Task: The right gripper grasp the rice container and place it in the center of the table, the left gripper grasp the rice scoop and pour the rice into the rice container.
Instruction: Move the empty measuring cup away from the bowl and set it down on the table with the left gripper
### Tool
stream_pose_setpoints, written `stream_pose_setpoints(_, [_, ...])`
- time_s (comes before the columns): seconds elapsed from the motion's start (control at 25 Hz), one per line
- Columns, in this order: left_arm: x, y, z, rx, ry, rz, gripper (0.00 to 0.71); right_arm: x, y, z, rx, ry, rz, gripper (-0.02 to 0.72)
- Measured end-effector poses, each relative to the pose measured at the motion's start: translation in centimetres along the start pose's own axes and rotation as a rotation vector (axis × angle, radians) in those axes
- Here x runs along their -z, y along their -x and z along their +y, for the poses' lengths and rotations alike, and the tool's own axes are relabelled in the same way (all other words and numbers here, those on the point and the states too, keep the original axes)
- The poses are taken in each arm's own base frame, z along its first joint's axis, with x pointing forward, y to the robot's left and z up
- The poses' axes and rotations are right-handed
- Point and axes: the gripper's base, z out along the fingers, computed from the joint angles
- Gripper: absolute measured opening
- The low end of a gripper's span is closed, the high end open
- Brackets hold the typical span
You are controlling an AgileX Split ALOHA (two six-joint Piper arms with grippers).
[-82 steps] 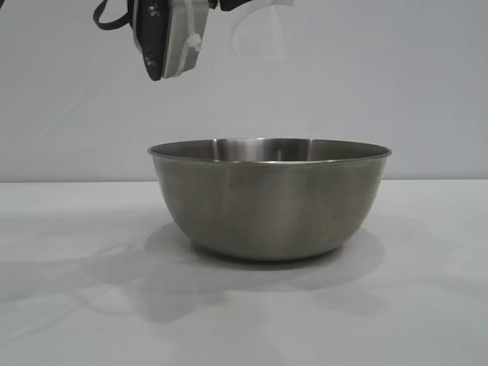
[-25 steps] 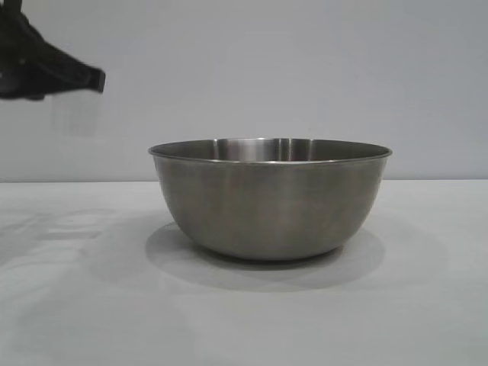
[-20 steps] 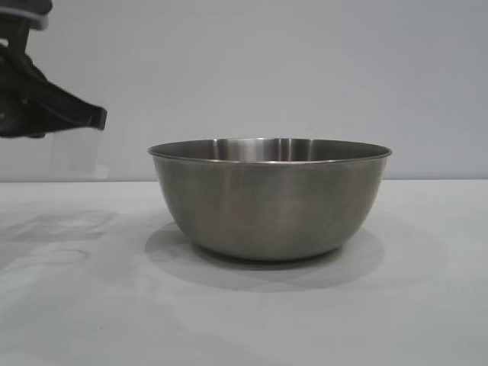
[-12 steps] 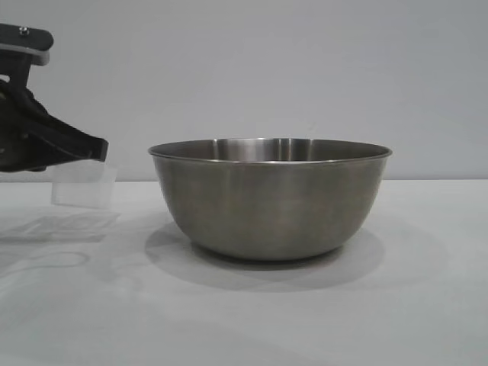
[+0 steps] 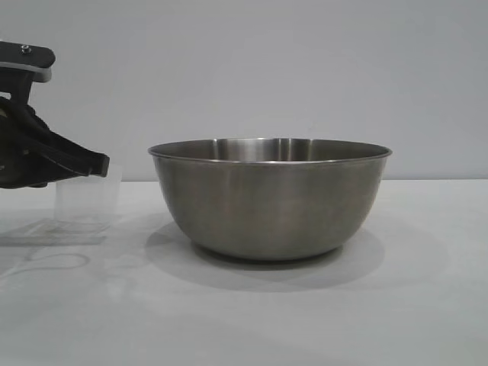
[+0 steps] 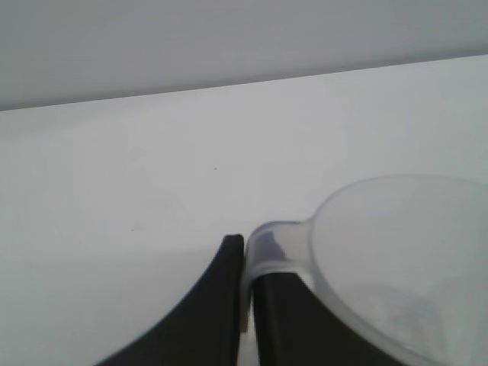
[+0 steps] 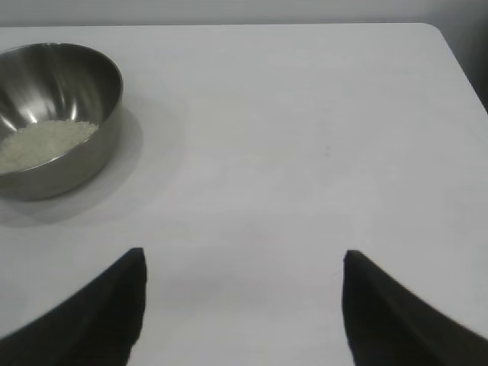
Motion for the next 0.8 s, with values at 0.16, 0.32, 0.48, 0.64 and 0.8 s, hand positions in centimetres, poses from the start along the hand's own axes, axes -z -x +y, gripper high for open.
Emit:
stream_pose_setpoints(0.16, [0.0,0.0,0.0,0.0,0.0,0.0,0.048,0.0,0.0,0.0,0.002,0.0,0.0,0.456])
stream_pose_setpoints(0.32, [0.1,-0.2,0.1,-0.004,0.0,0.006,0.106,0.0,0.0,0.0,0.002,0.0,0.0,0.456])
stream_pose_setpoints(0.48, [1.0,-1.1,0.6,-0.026,0.002,0.045,0.15,0.0,0.0,0.0,0.002,0.0,0.0,0.456])
stream_pose_setpoints(0.64, [1.8,-1.8,0.9,-0.058,-0.023,0.075,0.206,0.0,0.0,0.0,0.002,0.0,0.0,0.456])
stream_pose_setpoints(0.8, [2.2,-2.2,1.0,-0.078,-0.044,0.091,0.262,0.0,0.0,0.0,0.002,0.0,0.0,0.456])
